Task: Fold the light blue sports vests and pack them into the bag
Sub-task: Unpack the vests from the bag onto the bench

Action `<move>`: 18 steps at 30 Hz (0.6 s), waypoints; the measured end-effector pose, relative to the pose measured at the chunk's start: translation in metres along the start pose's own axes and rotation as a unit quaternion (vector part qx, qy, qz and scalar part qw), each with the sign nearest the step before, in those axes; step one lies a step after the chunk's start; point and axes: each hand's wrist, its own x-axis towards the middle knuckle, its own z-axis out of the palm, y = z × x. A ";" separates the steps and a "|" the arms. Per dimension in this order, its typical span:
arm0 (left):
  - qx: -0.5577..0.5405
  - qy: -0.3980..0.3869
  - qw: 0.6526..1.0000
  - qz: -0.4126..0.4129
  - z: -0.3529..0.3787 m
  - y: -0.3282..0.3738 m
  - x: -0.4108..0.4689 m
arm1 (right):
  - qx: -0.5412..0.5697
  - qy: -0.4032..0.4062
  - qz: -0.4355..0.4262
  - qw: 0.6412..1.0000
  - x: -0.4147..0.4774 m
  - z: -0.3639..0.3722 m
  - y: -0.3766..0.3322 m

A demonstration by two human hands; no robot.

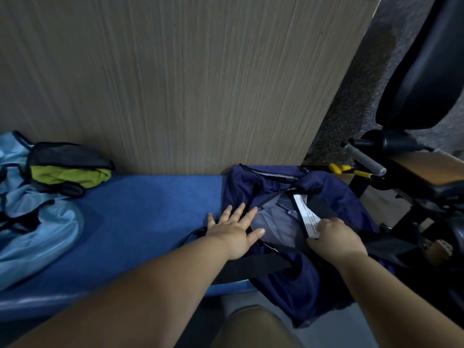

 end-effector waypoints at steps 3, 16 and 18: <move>0.002 0.001 1.000 0.000 0.001 0.000 0.001 | -0.009 -0.055 0.011 0.998 0.002 -0.006 0.000; 0.012 0.017 1.000 -0.017 0.007 -0.005 0.006 | 0.377 0.118 0.079 0.915 0.011 -0.038 0.030; 0.010 0.017 1.000 -0.023 0.008 -0.005 0.009 | 0.497 0.133 0.105 0.851 0.009 -0.048 0.046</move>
